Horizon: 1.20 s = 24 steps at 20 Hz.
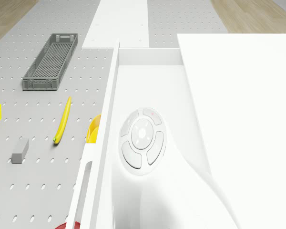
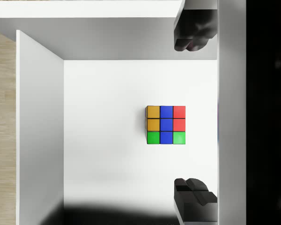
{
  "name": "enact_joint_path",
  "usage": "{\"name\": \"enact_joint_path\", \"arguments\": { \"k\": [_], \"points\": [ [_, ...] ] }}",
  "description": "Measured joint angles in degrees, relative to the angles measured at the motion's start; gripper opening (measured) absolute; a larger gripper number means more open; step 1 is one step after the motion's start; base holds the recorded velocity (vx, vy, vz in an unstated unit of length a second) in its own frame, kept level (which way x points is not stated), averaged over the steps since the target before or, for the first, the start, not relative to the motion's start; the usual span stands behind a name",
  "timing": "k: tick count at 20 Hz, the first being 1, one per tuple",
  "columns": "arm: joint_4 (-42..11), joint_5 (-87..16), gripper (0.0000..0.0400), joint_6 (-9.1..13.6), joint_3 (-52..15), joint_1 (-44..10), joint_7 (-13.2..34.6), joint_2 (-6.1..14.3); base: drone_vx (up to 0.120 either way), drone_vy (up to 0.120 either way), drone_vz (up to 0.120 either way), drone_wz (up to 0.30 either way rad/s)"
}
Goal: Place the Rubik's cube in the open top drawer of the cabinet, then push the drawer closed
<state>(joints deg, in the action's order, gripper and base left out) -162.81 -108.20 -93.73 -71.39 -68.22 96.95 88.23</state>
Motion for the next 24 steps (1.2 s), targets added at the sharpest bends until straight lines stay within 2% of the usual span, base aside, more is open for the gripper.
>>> {"name": "enact_joint_path", "arguments": {
  "k": [2,24],
  "points": [
    [-0.1,0.3,0.0400,0.1,-0.3,0.1,0.0,0.0,-0.100,0.120,0.040,0.000],
    [-0.2,0.7,0.0400,0.5,-0.8,0.2,-0.1,-0.3,0.000,0.120,0.000,0.000]
  ]
}}
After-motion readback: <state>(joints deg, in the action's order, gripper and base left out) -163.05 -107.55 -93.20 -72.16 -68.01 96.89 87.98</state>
